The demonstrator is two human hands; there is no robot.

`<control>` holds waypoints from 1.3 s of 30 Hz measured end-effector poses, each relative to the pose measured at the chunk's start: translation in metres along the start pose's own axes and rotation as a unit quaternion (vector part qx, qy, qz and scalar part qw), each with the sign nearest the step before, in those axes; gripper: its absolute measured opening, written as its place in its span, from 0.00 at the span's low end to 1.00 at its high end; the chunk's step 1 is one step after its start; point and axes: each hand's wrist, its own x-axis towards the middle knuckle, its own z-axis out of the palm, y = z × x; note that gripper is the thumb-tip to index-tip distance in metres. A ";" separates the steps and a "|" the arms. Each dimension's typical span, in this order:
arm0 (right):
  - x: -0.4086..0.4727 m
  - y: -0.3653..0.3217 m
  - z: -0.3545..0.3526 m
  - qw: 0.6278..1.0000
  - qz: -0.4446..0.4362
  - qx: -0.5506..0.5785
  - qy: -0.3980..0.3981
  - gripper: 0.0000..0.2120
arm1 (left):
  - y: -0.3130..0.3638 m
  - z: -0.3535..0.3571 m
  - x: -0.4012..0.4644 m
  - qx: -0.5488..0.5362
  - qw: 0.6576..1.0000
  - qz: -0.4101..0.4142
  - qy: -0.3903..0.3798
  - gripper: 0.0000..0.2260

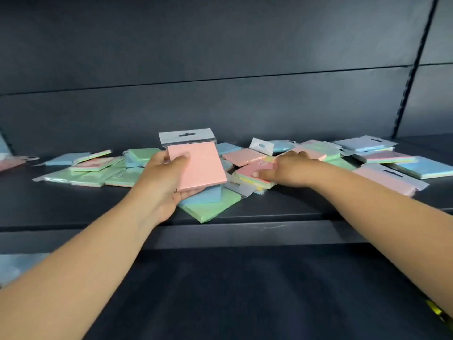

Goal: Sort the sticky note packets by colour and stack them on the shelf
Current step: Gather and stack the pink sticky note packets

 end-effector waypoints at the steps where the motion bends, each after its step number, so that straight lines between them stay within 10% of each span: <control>1: -0.002 0.003 -0.004 1.000 -0.009 0.002 -0.010 0.29 | 0.000 0.000 -0.002 -0.005 1.000 -0.001 0.020 0.03; 23: 0.089 -0.027 0.001 0.980 0.091 0.174 0.018 0.43 | -0.016 0.000 0.043 -0.086 0.994 0.000 0.071 0.03; 29: 0.074 -0.026 -0.007 0.879 -0.028 0.470 0.077 0.17 | -0.016 -0.001 0.039 -0.087 0.994 0.030 0.063 0.05; 39: 0.061 -0.035 -0.024 0.640 -0.040 0.762 0.087 0.35 | -0.015 0.002 0.033 -0.093 0.989 0.112 0.023 0.06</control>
